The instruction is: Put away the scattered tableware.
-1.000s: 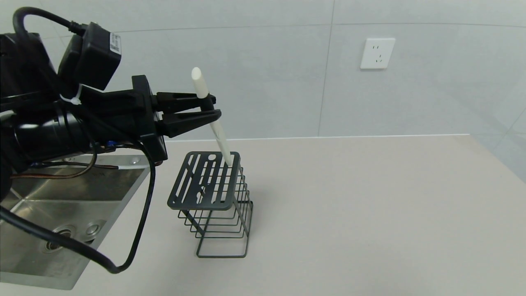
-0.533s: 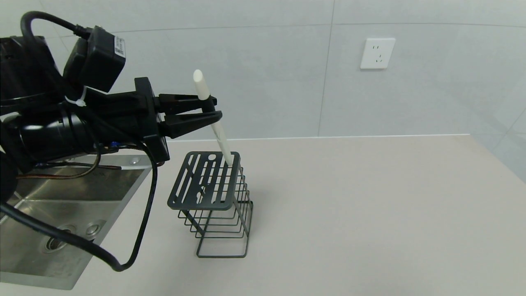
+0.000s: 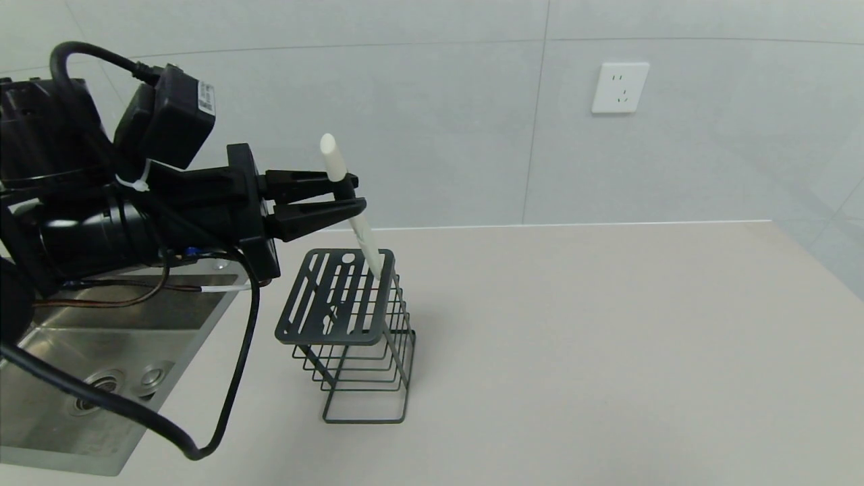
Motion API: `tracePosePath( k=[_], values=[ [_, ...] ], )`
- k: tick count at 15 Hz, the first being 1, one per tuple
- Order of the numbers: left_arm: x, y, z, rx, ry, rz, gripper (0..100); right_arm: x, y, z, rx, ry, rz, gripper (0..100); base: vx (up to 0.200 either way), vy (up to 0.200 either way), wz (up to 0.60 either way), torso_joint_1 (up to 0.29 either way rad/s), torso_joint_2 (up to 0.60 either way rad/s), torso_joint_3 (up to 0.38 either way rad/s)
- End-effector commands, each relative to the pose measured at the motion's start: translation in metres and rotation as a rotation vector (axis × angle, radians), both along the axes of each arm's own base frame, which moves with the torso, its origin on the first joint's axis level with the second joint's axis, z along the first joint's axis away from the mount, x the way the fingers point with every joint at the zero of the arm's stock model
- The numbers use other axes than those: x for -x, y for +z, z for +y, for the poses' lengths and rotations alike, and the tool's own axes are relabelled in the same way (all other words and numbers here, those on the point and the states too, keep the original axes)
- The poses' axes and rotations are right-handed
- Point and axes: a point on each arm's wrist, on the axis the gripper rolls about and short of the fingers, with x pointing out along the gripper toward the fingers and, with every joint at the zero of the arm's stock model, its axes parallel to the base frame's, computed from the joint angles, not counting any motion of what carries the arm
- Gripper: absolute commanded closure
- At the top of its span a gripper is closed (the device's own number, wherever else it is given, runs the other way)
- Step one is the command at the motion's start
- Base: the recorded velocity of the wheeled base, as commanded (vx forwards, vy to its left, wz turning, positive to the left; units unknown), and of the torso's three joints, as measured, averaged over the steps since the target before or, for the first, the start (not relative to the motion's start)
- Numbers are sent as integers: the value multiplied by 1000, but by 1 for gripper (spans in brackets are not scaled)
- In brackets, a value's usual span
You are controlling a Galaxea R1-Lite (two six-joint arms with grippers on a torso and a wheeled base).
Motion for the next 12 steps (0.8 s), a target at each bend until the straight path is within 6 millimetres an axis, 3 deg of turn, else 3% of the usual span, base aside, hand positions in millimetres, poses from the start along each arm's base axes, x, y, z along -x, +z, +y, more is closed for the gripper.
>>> tracePosePath(
  k=[1, 12],
  values=[
    [0, -2, 0, -2, -1, 7, 100, 0, 0, 0, 0, 1, 1, 100, 0, 0, 0, 0, 0, 0],
    [-8, -21, -3, -16, 0, 62, 100, 0, 0, 0, 0, 1, 1, 100, 0, 0, 0, 0, 0, 0]
  ],
)
